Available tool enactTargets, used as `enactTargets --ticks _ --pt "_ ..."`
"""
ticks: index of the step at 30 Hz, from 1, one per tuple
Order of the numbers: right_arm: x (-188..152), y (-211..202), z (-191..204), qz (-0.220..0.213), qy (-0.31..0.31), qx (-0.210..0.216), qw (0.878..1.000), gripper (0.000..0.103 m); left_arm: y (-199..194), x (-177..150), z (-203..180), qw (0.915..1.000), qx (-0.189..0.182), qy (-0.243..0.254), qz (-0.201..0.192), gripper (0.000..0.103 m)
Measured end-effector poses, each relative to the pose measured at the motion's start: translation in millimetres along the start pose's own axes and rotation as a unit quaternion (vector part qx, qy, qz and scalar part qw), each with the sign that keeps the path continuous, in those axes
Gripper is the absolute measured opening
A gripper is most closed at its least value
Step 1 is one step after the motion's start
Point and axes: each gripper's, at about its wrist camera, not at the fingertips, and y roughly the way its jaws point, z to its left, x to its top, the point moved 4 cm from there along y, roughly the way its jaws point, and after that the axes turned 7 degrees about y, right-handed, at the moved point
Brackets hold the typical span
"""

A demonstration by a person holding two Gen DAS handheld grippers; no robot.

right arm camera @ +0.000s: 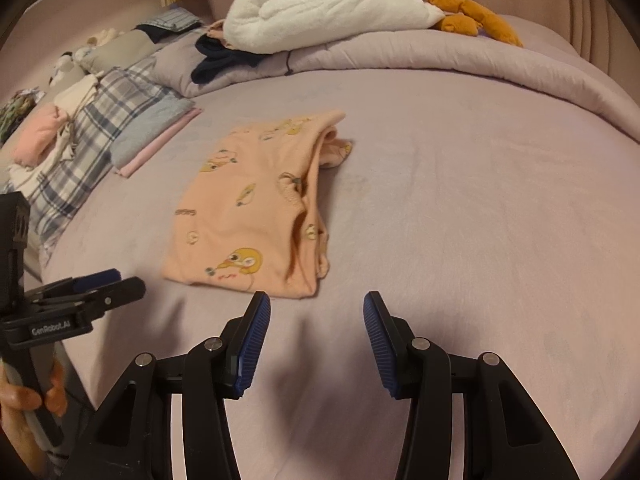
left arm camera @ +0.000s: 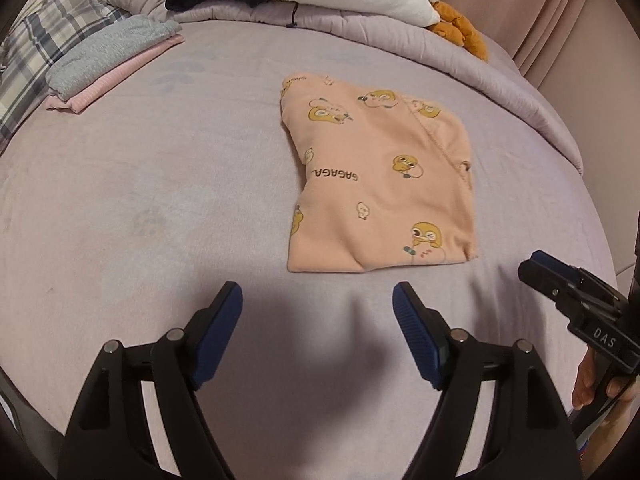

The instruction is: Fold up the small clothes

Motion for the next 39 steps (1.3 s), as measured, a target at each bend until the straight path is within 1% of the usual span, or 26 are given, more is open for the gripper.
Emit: enactTargets --ticks 1,2,3,6,7,8,9,11,14,16,18,20,21,23,26,30,33,36,39 --pt "0 -3 1 -0.001 -0.001 0.002 1.000 0.053 -3 0 -2 1.0000 0.000 0.001 -0.003 0.079" --pt "-1 -5 3 -0.002 -0.002 0.002 1.000 0.061 -6 0 -3 1.0000 0.002 0.002 -0.006 0.079" --pt "-1 -7 4 -0.005 -0.002 0.003 1.000 0.063 -8 0 -4 1.0000 0.003 0.002 -0.007 0.080" --pt "-3 -14 7 -0.010 -0.004 0.009 1.000 0.065 -14 -1 -6 0.9999 0.006 0.000 -0.013 0.084" --pt "-3 -15 8 -0.011 -0.005 0.010 1.000 0.065 -16 -1 -6 0.9999 0.011 -0.001 -0.013 0.088" --pt "-3 -17 9 -0.011 -0.006 0.011 1.000 0.066 -17 -2 -6 0.9998 0.016 -0.003 -0.013 0.091" --pt "-4 -19 10 -0.012 -0.008 0.013 1.000 0.067 -19 -2 -5 0.9996 0.021 -0.006 -0.015 0.091" --pt "-6 -21 13 -0.012 -0.011 0.015 1.000 0.075 -22 -3 -4 0.9993 0.033 -0.011 -0.016 0.094" --pt "-8 -23 15 -0.007 -0.014 0.020 1.000 0.077 -25 -5 -3 0.9983 0.055 -0.013 -0.015 0.098" --pt "-10 -24 17 -0.006 -0.018 0.021 1.000 0.080 -28 -6 -2 0.9980 0.059 -0.015 -0.018 0.101" --pt "-11 -26 19 -0.008 -0.020 0.023 1.000 0.084 -31 -7 -3 0.9978 0.061 -0.014 -0.021 0.102" --pt "-12 -29 21 -0.010 -0.022 0.027 0.999 0.092 -36 -8 -6 0.9973 0.069 -0.007 -0.025 0.102" --pt "-12 -31 22 -0.014 -0.024 0.027 0.999 0.094 -38 -8 -7 0.9971 0.071 -0.004 -0.027 0.102" --pt "-12 -36 26 -0.023 -0.028 0.025 0.999 0.100 -42 -8 -9 0.9965 0.078 0.002 -0.030 0.102" --pt "-11 -42 29 -0.037 -0.032 0.024 0.998 0.101 -48 -8 -13 0.9956 0.088 0.009 -0.032 0.102" --pt "-9 -48 33 -0.050 -0.037 0.018 0.998 0.102 -55 -8 -17 0.9953 0.090 0.015 -0.034 0.102" --pt "-7 -51 35 -0.057 -0.036 0.009 0.998 0.102 -59 -9 -18 0.9960 0.082 0.015 -0.033 0.102" --pt "-5 -52 38 -0.055 -0.035 -0.005 0.998 0.102 -64 -9 -18 0.9969 0.070 0.010 -0.033 0.102" --pt "-4 -56 41 -0.061 -0.034 -0.009 0.998 0.102 -69 -8 -15 0.9974 0.063 0.003 -0.036 0.102"
